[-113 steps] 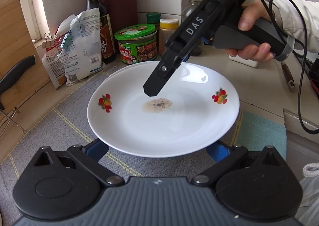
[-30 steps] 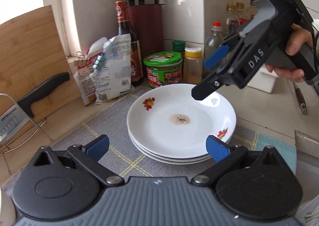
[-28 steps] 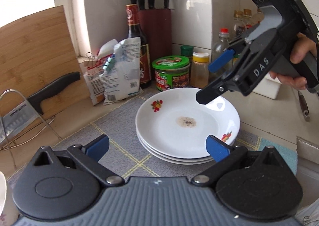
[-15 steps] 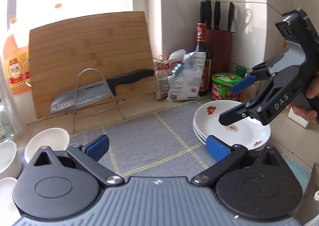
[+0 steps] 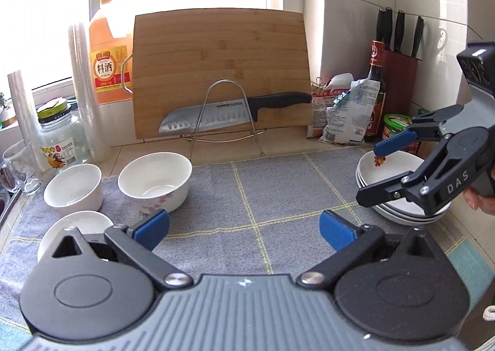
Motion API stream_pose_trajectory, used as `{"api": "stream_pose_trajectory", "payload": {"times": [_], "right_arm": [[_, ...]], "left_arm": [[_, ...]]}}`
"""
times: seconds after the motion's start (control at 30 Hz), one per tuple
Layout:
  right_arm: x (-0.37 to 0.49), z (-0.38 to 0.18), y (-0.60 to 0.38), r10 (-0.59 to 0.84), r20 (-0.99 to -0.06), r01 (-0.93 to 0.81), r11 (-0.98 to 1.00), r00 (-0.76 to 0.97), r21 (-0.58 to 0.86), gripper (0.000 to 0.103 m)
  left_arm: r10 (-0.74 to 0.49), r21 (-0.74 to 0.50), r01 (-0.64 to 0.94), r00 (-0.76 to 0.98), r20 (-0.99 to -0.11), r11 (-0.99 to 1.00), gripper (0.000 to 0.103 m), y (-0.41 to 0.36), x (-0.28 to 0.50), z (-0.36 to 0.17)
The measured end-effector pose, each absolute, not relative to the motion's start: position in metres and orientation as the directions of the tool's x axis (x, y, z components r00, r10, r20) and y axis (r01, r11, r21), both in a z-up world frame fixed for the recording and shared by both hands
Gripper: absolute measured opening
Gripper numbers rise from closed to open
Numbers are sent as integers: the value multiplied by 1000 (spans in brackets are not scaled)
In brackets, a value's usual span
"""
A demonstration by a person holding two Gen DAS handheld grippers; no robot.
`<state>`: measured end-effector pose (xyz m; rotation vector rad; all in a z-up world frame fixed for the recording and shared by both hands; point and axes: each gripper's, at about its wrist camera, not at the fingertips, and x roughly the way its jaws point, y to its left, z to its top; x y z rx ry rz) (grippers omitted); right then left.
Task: Organize plates and bowls
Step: 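Open the right gripper and withdraw it from the plate stack, then move the left gripper toward the white bowls on the towel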
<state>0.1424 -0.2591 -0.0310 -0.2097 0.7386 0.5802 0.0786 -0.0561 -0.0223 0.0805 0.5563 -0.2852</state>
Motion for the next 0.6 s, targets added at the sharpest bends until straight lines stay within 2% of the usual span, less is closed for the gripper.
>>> {"api": "stream_pose_trajectory", "payload": {"times": [0.6], "right_arm": [[129, -70, -111, 349, -749, -482, 875, 564, 44, 103]], "left_arm": [[-321, -6, 397, 735, -597, 918, 102, 81, 99, -35]]}}
